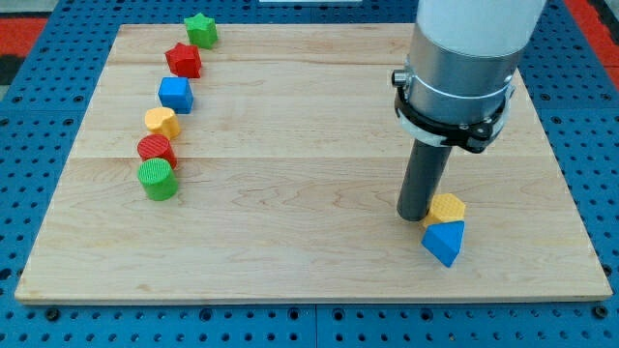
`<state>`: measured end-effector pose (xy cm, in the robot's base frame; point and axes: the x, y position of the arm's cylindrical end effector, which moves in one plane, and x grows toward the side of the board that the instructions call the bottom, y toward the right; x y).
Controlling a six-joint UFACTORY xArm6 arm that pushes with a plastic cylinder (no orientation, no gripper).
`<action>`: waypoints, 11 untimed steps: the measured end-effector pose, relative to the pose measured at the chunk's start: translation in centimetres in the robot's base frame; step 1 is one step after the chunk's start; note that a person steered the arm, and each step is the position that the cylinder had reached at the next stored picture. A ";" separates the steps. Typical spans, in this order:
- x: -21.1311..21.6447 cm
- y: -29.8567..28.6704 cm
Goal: Push the green circle towards blue triangle
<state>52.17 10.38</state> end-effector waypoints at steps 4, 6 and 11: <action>0.3 -26.5; -3.2 -37.4; -3.1 -25.0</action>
